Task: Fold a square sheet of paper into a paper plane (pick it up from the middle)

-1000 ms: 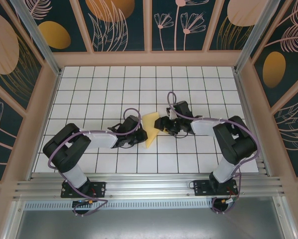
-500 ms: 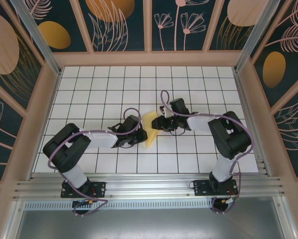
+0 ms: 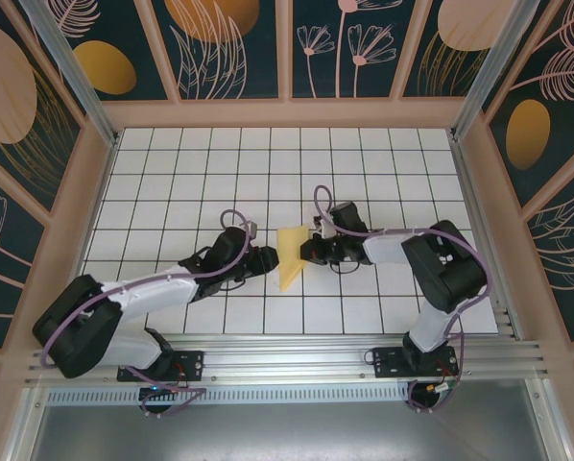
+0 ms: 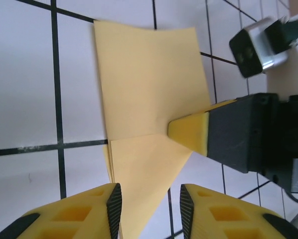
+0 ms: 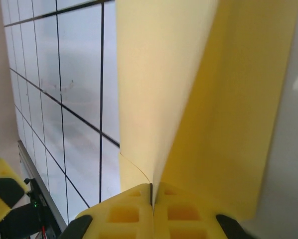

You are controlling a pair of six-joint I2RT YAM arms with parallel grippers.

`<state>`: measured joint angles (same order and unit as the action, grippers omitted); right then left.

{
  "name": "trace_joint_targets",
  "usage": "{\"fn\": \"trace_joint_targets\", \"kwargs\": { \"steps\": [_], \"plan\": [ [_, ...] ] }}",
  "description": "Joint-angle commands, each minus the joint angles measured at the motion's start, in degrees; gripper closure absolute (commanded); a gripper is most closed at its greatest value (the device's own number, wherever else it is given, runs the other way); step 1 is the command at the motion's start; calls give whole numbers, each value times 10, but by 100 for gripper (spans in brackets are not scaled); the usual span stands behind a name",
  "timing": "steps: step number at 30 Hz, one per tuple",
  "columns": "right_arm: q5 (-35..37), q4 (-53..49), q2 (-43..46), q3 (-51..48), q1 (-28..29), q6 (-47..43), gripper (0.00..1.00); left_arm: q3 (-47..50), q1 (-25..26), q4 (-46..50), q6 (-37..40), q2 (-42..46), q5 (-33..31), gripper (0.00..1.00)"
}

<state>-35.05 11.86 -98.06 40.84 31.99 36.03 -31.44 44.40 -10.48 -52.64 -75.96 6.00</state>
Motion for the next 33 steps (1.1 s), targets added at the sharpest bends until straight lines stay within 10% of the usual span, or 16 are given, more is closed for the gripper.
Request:
{"fn": "trace_joint_targets", "kwargs": {
  "steps": [1, 10, 33],
  "plan": [
    [81, 65, 64, -30, 32, 123, 97, 22, 19, -16, 32, 29, -16, 59],
    [259, 77, 124, -95, 126, 292, 94, 17, 94, -11, 103, -13, -47, 60],
    [240, 60, 104, -76, 127, 289, 91, -23, 132, -37, 110, -114, -132, 61]
  ]
}}
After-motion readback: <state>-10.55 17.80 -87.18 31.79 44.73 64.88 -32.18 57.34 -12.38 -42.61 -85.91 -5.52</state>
